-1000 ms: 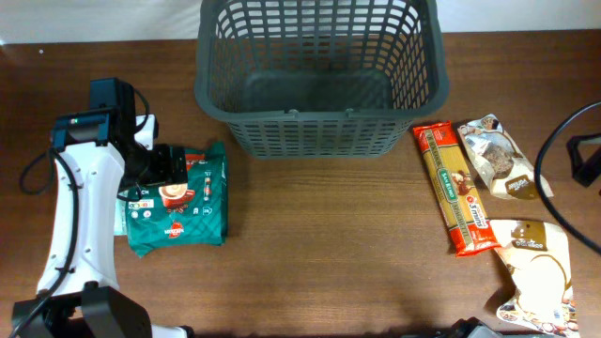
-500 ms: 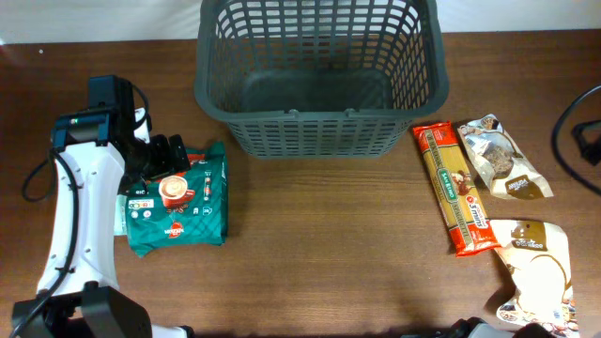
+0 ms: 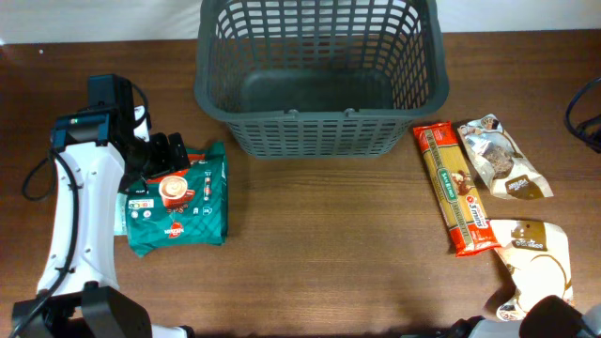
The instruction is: Pack container
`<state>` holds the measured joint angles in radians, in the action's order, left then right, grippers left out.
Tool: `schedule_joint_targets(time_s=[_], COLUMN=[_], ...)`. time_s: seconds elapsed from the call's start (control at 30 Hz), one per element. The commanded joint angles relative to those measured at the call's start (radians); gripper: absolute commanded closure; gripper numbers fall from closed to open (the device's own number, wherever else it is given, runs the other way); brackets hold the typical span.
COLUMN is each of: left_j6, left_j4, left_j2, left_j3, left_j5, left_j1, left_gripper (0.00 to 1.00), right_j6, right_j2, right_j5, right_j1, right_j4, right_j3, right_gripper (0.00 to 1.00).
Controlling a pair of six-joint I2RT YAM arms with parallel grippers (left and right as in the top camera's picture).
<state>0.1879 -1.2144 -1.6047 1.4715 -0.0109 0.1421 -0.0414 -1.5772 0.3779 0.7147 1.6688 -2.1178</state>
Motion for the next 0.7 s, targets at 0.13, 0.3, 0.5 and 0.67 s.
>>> schedule_joint_targets(time_s=[0.13, 0.3, 0.5, 0.67], left_j6=[-0.01, -0.018, -0.022, -0.025], left_j4=[0.007, 0.018, 0.04, 0.057], left_j2=[-0.002, -0.002, -0.002, -0.002], left_j3=[-0.009, -0.009, -0.009, -0.009], left_j5=[-0.008, -0.008, -0.008, -0.008], left_j1=[-0.005, -0.005, -0.005, -0.005], left_gripper=[0.0, 0.0, 0.01, 0.0], right_j6=[-0.08, -0.108, -0.109, -0.112], right_j2=[0.028, 0.121, 0.33, 0.428], right_j5=[-0.009, 0.014, 0.015, 0.038], right_j1=[0.005, 0.005, 0.005, 0.005], right_j4=[0.026, 0.029, 0.023, -0.008], right_j3=[-0.007, -0.007, -0.007, -0.007], right_gripper=[0.01, 0.01, 0.01, 0.01])
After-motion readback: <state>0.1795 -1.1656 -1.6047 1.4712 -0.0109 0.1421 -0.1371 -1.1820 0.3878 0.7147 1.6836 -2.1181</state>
